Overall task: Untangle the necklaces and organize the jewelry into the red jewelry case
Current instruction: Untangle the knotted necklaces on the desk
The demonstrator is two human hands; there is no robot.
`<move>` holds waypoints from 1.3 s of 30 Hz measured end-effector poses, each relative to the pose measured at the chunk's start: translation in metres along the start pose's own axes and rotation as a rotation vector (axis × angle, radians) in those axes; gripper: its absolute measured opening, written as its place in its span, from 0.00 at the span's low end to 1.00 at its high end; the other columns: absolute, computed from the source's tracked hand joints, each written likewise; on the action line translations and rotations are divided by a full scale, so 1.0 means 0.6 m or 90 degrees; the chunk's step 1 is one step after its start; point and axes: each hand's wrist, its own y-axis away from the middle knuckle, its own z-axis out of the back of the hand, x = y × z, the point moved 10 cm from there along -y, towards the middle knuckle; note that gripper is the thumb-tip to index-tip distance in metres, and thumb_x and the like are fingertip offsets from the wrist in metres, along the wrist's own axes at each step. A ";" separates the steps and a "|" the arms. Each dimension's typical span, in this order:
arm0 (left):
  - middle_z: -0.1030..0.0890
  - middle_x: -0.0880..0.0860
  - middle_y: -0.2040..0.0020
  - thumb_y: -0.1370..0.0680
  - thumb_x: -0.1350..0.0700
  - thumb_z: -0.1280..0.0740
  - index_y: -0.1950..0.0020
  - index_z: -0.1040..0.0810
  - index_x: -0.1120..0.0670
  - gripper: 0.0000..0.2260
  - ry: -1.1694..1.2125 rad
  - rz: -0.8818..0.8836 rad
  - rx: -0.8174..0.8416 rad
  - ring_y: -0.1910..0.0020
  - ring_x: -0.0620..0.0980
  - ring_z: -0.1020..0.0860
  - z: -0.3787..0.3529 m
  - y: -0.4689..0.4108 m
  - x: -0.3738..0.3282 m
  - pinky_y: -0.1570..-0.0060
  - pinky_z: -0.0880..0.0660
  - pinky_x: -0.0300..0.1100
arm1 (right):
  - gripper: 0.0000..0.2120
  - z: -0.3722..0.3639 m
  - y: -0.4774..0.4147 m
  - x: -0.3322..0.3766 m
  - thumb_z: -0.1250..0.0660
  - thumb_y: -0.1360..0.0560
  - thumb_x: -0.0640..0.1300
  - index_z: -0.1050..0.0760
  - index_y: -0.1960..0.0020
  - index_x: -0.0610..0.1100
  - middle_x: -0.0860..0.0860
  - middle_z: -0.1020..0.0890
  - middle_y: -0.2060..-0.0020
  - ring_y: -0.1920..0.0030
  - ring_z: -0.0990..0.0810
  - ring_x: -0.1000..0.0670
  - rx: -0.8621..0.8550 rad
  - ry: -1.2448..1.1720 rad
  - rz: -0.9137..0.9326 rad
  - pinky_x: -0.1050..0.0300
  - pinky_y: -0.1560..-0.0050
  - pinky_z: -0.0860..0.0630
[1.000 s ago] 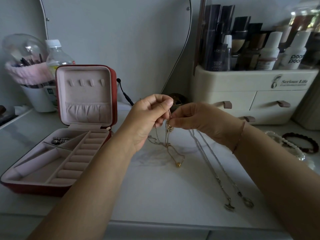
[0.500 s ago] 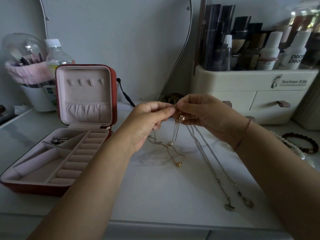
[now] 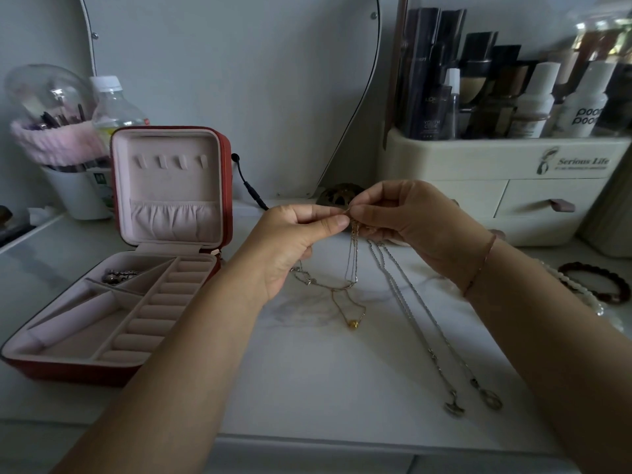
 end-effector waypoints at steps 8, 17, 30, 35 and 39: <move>0.22 0.40 0.71 0.28 0.55 0.27 0.55 0.17 0.52 0.04 -0.011 0.006 0.005 0.69 0.38 0.31 -0.004 0.001 0.001 0.67 0.38 0.39 | 0.02 0.002 0.002 0.016 0.30 0.28 0.36 0.21 0.56 0.40 0.47 0.18 0.65 0.67 0.21 0.56 -0.030 0.003 0.054 0.68 0.62 0.24; 0.24 0.39 0.73 0.27 0.56 0.29 0.55 0.18 0.53 0.02 -0.009 0.000 0.004 0.72 0.38 0.30 -0.003 0.001 0.000 0.67 0.37 0.36 | 0.02 0.008 0.003 0.024 0.30 0.28 0.36 0.21 0.58 0.42 0.48 0.18 0.66 0.66 0.21 0.54 -0.061 0.029 0.086 0.67 0.62 0.24; 0.29 0.49 0.68 0.23 0.60 0.36 0.60 0.25 0.54 0.06 0.145 0.000 -0.051 0.67 0.44 0.30 0.014 -0.012 0.001 0.64 0.33 0.37 | 0.08 -0.017 0.005 -0.001 0.29 0.34 0.43 0.19 0.55 0.43 0.50 0.18 0.64 0.65 0.21 0.56 0.075 0.057 -0.015 0.65 0.57 0.21; 0.28 0.49 0.67 0.23 0.60 0.36 0.61 0.25 0.53 0.07 0.141 0.007 -0.104 0.65 0.45 0.29 0.029 -0.015 0.006 0.64 0.32 0.38 | 0.05 -0.032 0.008 -0.008 0.30 0.30 0.42 0.18 0.55 0.44 0.51 0.17 0.63 0.63 0.21 0.55 0.131 0.133 -0.023 0.64 0.57 0.22; 0.28 0.50 0.67 0.24 0.59 0.35 0.64 0.26 0.54 0.08 0.095 0.035 -0.194 0.65 0.46 0.30 0.057 -0.015 0.019 0.62 0.31 0.39 | 0.09 -0.030 0.011 -0.012 0.32 0.32 0.43 0.20 0.55 0.40 0.49 0.21 0.66 0.66 0.24 0.55 0.153 -0.044 -0.060 0.63 0.59 0.23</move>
